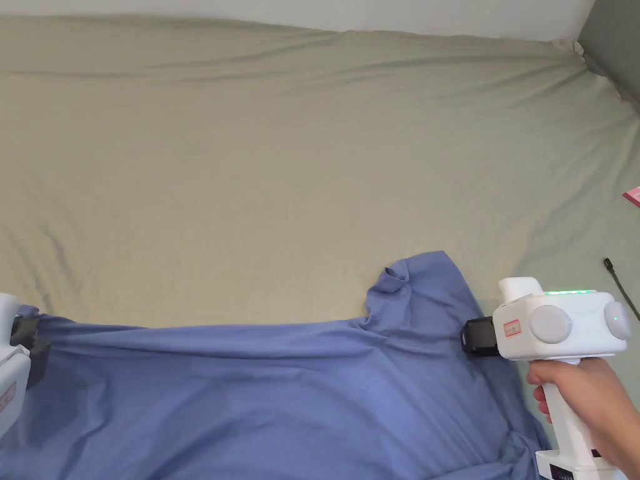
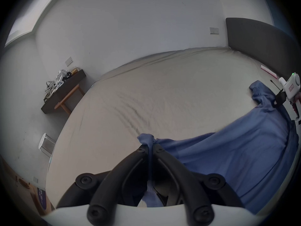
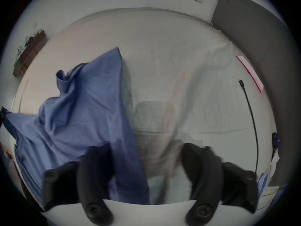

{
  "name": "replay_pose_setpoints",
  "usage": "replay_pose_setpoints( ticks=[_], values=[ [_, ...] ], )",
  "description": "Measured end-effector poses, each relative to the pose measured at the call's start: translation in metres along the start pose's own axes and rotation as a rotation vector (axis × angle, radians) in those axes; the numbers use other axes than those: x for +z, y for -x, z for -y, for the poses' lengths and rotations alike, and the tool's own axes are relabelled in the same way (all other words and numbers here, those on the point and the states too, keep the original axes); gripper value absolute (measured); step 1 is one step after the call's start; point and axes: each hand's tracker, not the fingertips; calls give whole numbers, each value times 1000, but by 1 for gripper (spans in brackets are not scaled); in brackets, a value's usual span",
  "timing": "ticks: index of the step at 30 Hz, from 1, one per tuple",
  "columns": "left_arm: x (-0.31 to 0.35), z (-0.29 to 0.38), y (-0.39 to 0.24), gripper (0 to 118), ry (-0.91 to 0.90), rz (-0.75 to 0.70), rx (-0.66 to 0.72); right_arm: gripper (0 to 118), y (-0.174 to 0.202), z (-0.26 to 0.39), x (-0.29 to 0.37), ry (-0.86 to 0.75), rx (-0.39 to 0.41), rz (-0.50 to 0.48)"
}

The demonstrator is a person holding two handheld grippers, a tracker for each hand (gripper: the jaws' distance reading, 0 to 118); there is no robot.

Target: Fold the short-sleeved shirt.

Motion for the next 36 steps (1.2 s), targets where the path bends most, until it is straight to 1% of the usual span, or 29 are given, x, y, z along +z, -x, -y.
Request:
replay_pose_setpoints(
  ticks=[1,2,3,6,8,10,12,14,16,21,24,29,36],
  values=[
    [-4,3,1,2,14,-3,11,34,0,0,3,-10,6,13],
    [-6,5,2,2,23,-6,28,3,1,-1,8,-39,37,56],
    [-8,5,2,2,29,-5,37,3,4,-6,17,-46,83,58],
    [0,1,0,2,20,-14,44,3,8,-9,46,-61,95,37],
    [13,-7,2,2,-12,-19,63,3,3,-12,67,-106,107,25],
    [31,-12,5,2,-39,-20,75,3,1,-12,94,-124,109,-7],
    [48,-16,9,2,-50,-26,71,3,-4,-9,118,-125,129,-25],
    [65,-14,14,2,-53,-27,73,3,-5,-2,142,-130,174,-52],
    [79,-8,18,2,-37,-16,66,3,-5,10,160,-116,225,-55],
    [108,25,22,2,35,14,-13,3,-5,47,192,-59,299,-85],
    [115,50,24,2,78,23,-27,3,-1,77,203,-11,345,-92],
    [115,93,23,2,170,60,-57,3,7,128,199,92,379,-117],
    [95,138,28,2,274,108,-82,3,8,174,171,237,373,-130]
  ],
)
